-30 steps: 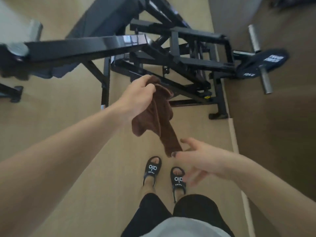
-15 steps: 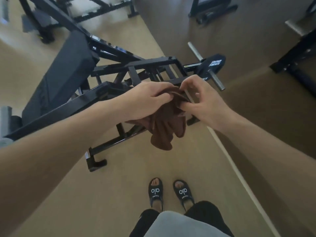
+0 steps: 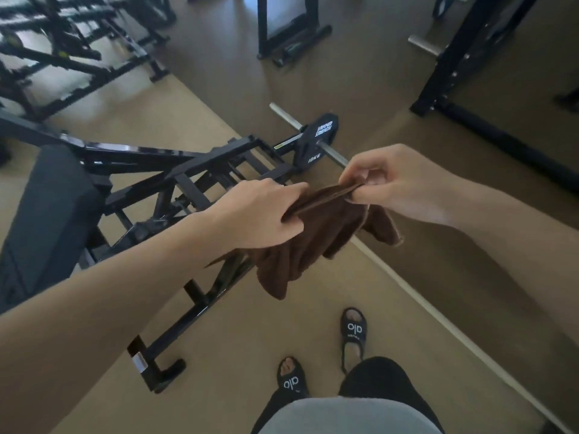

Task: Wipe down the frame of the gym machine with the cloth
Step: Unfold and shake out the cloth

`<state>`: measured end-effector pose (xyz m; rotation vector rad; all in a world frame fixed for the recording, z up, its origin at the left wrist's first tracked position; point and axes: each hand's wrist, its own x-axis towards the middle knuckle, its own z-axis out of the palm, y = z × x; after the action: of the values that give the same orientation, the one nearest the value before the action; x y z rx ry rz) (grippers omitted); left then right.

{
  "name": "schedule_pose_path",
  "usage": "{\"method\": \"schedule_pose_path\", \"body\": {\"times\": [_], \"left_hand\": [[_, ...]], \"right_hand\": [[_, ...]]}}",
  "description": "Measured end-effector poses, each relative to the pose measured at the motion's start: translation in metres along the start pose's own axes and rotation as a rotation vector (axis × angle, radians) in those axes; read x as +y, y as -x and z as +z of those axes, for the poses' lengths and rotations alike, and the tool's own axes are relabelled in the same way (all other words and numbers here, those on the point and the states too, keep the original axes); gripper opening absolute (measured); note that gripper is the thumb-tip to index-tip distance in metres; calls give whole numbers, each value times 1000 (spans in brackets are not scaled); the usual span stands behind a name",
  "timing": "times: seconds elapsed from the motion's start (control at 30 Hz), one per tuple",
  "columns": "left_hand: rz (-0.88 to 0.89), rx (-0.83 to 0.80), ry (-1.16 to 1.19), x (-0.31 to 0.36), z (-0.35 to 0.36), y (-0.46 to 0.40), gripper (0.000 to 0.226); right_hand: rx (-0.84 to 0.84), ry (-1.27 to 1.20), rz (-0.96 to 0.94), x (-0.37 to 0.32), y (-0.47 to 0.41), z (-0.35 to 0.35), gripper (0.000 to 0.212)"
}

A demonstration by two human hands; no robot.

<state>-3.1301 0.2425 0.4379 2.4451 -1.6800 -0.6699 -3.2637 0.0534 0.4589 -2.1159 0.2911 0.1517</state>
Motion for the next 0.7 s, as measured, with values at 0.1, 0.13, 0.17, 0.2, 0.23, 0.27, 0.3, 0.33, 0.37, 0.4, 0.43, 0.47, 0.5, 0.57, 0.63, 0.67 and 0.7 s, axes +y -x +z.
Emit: {"method": "schedule_pose_path", "body": {"times": [0.1, 0.13, 0.17, 0.2, 0.23, 0.27, 0.3, 0.33, 0.37, 0.4, 0.43, 0.47, 0.5, 0.57, 0.63, 0.67, 0.7], "left_hand": [[-35, 31, 18, 11, -4, -46, 15], [-36, 42, 45, 17, -5, -63, 20], [-50, 41, 94, 22, -7, -81, 22], [-78, 33, 166, 28, -10, -98, 18], [-105, 18, 244, 33, -13, -116, 11], [-120, 7, 321, 39, -17, -132, 4], [-116, -7, 382, 45, -21, -149, 4], [-98, -13, 429, 52, -26, -166, 6], [-72, -5, 477, 60, -31, -183, 7], [-49, 14, 543, 67, -37, -199, 6], [-41, 31, 623, 76, -43, -216, 7], [-56, 36, 697, 82, -50, -233, 9], [-83, 18, 751, 87, -56, -248, 10], [-125, -73, 865, 91, -65, -275, 17], [-110, -128, 1075, 92, -72, -301, 29], [-107, -122, 1212, 93, -75, -314, 32], [-121, -104, 1341, 94, -79, -327, 34]], "right_hand": [[28, 26, -20, 7, -11, -30, 19], [38, 19, -20, 11, -15, -42, 18], [54, 9, -14, 18, -20, -56, 16], [69, 2, -1, 25, -25, -71, 16], [83, -6, 17, 33, -31, -88, 15], [94, -15, 39, 41, -36, -105, 16], [100, -24, 60, 49, -41, -123, 17], [99, -28, 77, 57, -46, -141, 19], [89, -27, 85, 64, -52, -157, 20], [72, -18, 85, 69, -59, -172, 20], [49, 2, 82, 72, -66, -186, 20], [33, 20, 79, 73, -73, -200, 19], [31, 24, 77, 75, -81, -214, 19], [67, 7, 79, 79, -99, -242, 20], [118, -15, 81, 89, -123, -275, 26], [119, -53, 109, 96, -135, -289, 31], [98, -111, 163, 106, -144, -303, 37]]}}
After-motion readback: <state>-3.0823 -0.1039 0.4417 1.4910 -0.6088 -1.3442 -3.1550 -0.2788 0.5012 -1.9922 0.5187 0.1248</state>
